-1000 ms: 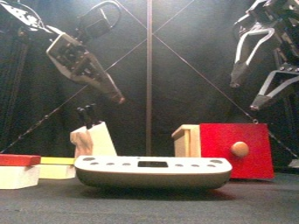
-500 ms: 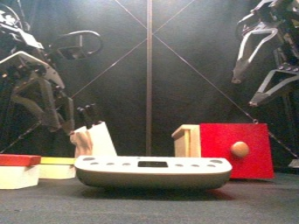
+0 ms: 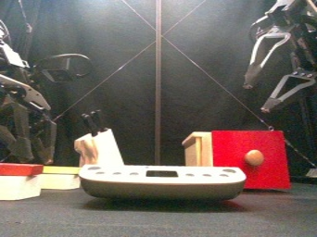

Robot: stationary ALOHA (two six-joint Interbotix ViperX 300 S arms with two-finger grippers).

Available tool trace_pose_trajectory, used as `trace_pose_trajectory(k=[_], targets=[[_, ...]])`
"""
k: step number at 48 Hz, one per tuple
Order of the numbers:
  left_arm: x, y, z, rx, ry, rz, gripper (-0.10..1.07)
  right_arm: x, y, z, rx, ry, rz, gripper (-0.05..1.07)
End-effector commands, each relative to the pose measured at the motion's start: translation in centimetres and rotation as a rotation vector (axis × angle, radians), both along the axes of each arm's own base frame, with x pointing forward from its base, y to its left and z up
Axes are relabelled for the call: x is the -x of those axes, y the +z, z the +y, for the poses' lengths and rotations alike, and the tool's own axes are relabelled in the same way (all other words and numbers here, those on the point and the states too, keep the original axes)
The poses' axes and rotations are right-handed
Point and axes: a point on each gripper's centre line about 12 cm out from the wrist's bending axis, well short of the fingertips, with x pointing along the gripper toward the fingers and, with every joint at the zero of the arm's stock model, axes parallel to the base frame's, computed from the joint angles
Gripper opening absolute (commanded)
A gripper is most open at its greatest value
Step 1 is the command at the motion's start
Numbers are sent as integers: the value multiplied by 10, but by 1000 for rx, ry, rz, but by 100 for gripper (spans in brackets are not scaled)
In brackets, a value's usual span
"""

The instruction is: Grab egg sushi

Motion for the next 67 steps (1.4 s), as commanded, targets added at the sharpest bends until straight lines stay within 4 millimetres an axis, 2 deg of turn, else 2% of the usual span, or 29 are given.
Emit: trace_pose_trajectory(k=[1, 13, 39, 44, 57, 67], targets=[[-6, -1, 3, 2, 14, 0, 98, -1, 8, -2, -10, -1, -26, 93], [-11, -12, 8, -1, 33, 45, 98, -1, 5, -3, -18, 4, -23, 93], [-23, -13, 9, -5, 36, 57, 95, 0, 4, -4, -19, 2, -20, 93], [-23, -13, 9, -11, 30, 57, 91, 0, 4, -4, -20, 0, -20, 93], [-22, -11, 10, -18, 31, 59, 67, 0, 3, -3, -27, 2, -17, 93], [-26, 10, 11, -26, 44, 21, 60, 0, 3, -3, -27, 4, -15, 93]])
